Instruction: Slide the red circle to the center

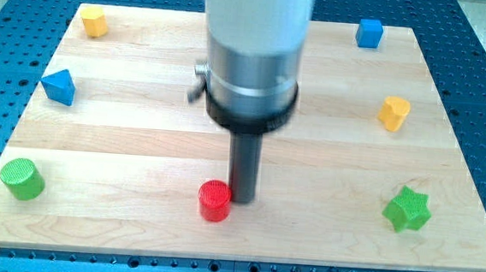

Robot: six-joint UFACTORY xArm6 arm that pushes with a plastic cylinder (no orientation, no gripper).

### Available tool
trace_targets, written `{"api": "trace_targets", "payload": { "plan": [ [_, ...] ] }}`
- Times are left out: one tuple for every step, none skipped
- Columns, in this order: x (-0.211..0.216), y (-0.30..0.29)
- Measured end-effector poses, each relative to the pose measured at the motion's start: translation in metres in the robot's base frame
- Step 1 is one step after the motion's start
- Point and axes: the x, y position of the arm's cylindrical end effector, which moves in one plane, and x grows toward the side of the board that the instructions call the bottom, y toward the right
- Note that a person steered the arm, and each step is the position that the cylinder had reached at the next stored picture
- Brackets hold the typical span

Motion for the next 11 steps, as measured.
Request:
{"api": "trace_targets", "payload": {
  "plan": [
    [0.029,-0.013],
    [0.017,-0.067],
    [-0.002,-0.08],
    [0.039,-0.075],
    [-0.011,-0.068],
    [-0.065,-0.047],
    [-0.016,-0.033],
    [-0.057,0.002],
    [-0.134,-0.002],
    [-0.173,-0.006],
    [-0.143,-0.009]
  ]
}}
